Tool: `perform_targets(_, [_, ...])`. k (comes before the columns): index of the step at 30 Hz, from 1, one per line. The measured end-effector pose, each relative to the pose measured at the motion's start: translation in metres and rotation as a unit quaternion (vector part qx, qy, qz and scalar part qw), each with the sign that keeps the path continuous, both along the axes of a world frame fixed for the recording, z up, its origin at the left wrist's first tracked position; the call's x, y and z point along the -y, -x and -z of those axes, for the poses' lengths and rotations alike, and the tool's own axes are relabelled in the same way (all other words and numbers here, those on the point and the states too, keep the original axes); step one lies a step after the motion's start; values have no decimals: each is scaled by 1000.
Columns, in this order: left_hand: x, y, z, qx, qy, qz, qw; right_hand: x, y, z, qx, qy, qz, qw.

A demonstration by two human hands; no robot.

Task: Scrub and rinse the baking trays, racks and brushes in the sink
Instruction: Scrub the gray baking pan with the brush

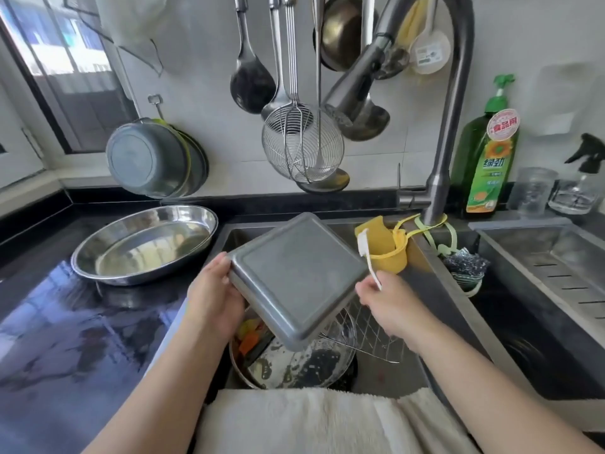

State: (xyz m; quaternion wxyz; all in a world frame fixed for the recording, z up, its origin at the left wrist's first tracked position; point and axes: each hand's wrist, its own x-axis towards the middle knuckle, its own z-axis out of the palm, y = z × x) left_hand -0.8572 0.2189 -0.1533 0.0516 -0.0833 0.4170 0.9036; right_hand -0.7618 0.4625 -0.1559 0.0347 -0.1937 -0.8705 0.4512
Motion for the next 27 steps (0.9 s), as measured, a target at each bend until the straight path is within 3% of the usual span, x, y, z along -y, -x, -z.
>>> perform_targets(6, [-1, 2, 3, -28, 91, -80, 992, 11, -7, -28, -92, -178, -71, 977])
perform_targets(10, [-9, -4, 0, -72, 151, -45, 985, 60, -3, -52, -82, -291, -196, 933])
perform_targets(14, [-7, -7, -2, -89, 159, -37, 983, 103, 19, -52, -87, -393, -187, 896])
perform_targets(18, [1, -4, -7, -81, 143, -85, 983, 86, 31, -52, -56, -398, -86, 912])
perform_targets(23, [-7, -13, -7, -95, 170, -58, 979, 108, 15, -45, -98, -338, -165, 921])
perform_targets(27, [-4, -13, -10, -94, 163, -55, 981, 74, 27, -47, -73, -381, -78, 919])
